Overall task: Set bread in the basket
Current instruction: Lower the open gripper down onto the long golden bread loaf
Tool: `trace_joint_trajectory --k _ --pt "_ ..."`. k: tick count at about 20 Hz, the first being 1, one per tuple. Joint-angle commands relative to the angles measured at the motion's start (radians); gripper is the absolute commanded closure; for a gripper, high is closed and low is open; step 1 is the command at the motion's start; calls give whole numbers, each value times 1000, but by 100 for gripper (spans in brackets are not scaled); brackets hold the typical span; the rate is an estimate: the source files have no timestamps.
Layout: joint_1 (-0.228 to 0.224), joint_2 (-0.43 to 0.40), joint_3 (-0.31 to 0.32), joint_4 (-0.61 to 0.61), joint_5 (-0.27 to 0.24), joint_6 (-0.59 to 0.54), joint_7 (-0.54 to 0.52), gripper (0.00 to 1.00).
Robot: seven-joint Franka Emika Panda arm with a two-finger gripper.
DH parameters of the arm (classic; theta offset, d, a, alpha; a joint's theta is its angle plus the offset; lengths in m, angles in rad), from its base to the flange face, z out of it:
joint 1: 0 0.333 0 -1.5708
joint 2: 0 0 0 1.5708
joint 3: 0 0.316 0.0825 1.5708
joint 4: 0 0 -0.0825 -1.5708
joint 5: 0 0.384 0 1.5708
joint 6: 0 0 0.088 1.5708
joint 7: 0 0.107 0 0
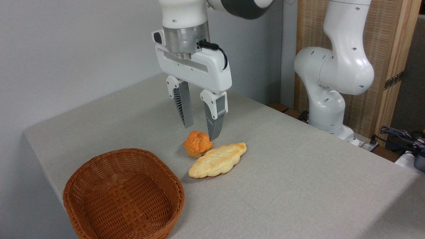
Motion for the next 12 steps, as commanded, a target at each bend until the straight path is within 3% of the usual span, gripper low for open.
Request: trace_joint_trajectory --k 1,7,12 --pt "-14 -64 11 -118 9 115 -1 0" --pt "-53 -89 11 -221 9 160 -1 0" --pt "-56 -187 11 -352 9 186 -1 0"
